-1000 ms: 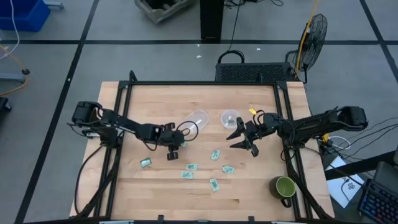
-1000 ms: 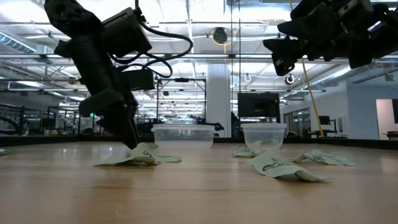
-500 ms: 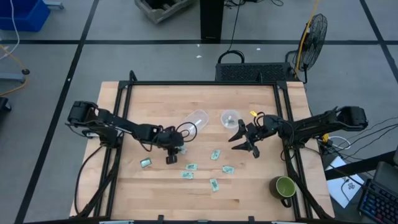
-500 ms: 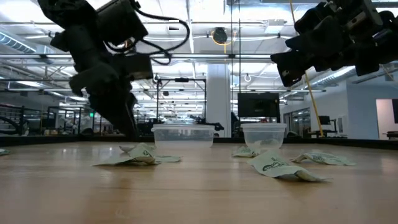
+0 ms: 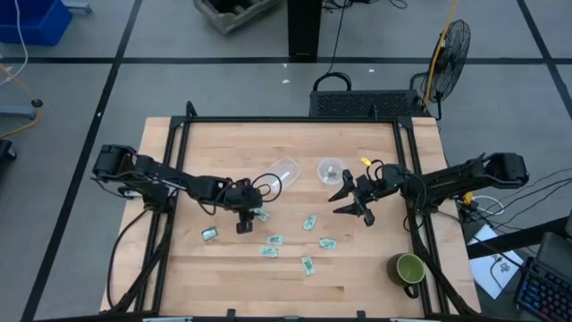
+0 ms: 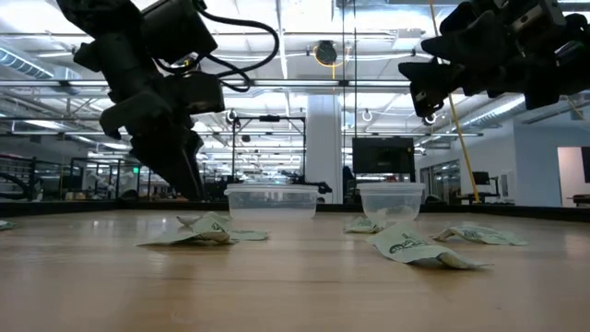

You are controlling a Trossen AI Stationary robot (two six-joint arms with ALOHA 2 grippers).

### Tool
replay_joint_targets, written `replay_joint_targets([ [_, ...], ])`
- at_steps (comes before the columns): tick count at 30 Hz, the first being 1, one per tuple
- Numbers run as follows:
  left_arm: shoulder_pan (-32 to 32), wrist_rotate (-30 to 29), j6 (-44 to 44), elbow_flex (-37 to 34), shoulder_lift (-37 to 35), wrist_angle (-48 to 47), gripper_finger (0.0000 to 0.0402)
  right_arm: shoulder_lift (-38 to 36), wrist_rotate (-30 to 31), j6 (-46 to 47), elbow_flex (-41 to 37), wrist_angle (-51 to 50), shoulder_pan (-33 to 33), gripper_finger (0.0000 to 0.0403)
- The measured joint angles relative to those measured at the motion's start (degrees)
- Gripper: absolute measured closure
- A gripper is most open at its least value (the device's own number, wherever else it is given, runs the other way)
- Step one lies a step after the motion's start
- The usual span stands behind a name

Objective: Pick and place Stevia / Truvia into bins
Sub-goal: Put the stevia packet into the left transparent container

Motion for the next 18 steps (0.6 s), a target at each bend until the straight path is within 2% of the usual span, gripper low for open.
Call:
replay_joint_targets([
  [4, 0.0, 0.5, 1.7, 0.0, 0.1, 0.7, 0.0208, 0.0, 0.0, 0.0, 0.0, 0.3, 0.0, 0.0229],
  [10, -0.1, -0.2, 4.4, 0.0, 4.2, 3.6, 0.0171, 0.0, 0.0, -0.1, 0.0, 0.3, 0.0, 0.0229],
  [18, 0.0, -0.2, 3.7, 0.3, 9.3, 6.0, 0.0183, 0.0, 0.0, 0.3, 0.0, 1.0, 0.0, 0.0229],
])
